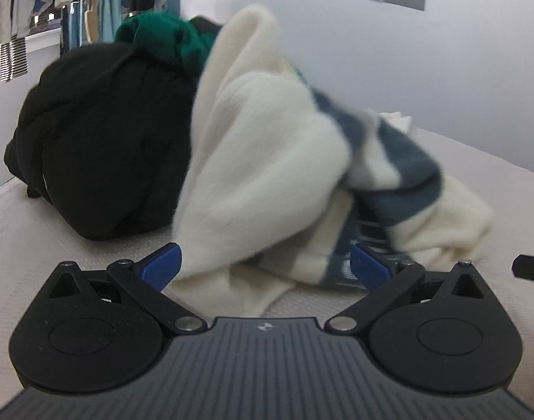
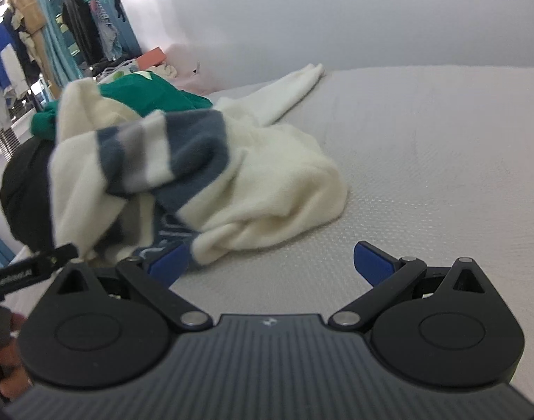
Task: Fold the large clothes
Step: 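Reach both tools into the cream blanket and close both grippers on it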
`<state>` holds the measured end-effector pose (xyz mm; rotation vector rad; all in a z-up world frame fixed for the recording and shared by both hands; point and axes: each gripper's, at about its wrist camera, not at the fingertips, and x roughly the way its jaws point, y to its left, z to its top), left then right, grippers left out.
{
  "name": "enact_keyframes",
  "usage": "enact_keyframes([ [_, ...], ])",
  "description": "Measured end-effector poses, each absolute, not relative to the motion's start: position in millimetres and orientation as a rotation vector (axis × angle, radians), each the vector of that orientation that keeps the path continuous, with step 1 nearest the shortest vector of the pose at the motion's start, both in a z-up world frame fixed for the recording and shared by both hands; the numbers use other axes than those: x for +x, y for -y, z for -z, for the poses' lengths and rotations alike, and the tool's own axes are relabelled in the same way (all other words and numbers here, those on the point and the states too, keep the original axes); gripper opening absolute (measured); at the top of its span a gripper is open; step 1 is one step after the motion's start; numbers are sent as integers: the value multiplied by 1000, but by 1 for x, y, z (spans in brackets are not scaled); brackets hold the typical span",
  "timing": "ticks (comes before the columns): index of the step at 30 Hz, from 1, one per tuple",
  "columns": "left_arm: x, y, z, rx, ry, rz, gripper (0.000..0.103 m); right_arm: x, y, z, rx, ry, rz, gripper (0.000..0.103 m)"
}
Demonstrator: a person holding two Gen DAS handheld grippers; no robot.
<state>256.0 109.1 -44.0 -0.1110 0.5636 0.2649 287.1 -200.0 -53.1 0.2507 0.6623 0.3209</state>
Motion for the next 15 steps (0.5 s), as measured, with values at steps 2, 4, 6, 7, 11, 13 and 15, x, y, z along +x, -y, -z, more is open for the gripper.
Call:
enact_keyframes([
  [2, 263, -115, 59, -100, -558, -281, 103, 304, 199, 67, 266, -665, -324, 103],
  [4, 270, -121, 72, -113, -560, -292, 102, 320, 194, 81, 250, -667, -321, 103],
  [6, 280, -126, 83, -129, -561, -296, 102, 330, 187, 93, 222, -658, -313, 103],
  [7, 284, -128, 88, -127, -554, -299, 102, 334, 185, 97, 220, -657, -317, 103],
  [11, 293, -126, 102, -92, -521, -296, 100, 346, 176, 115, 234, -648, -368, 99],
  [13, 297, -125, 106, -78, -509, -293, 96, 349, 169, 119, 210, -638, -385, 88],
  [15, 298, -125, 107, -73, -496, -306, 86, 348, 164, 120, 192, -626, -409, 77],
])
